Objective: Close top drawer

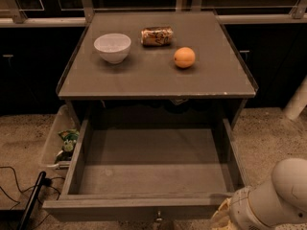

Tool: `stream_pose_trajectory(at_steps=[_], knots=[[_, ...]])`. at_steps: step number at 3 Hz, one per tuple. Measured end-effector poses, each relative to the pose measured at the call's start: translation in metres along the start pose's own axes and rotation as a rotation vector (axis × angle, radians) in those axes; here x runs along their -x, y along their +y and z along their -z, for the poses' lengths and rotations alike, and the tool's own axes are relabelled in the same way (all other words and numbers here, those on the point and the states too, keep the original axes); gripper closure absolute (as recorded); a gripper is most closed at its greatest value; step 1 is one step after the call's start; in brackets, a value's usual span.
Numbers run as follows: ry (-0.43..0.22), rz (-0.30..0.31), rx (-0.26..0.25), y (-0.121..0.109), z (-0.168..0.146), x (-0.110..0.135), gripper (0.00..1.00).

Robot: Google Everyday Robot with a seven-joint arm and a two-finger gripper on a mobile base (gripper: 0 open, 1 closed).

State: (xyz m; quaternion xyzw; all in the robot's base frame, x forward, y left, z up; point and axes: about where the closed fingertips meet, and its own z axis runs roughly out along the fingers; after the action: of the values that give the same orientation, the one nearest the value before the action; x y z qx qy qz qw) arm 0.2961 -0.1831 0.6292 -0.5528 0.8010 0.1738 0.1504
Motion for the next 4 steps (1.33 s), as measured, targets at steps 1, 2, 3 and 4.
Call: stream_pose_trajectory(at_steps=[1, 2, 3, 4], knots=[[-0.016, -0.002, 0.015, -0.001, -0.002, 0.002, 0.12], [-0.022, 0.001, 0.010, -0.006, -0.002, 0.005, 0.15], [-0.051, 0.045, -0.041, -0.039, 0.003, 0.025, 0.38], [-0.084, 0.125, -0.124, -0.093, 0.011, 0.053, 0.61]])
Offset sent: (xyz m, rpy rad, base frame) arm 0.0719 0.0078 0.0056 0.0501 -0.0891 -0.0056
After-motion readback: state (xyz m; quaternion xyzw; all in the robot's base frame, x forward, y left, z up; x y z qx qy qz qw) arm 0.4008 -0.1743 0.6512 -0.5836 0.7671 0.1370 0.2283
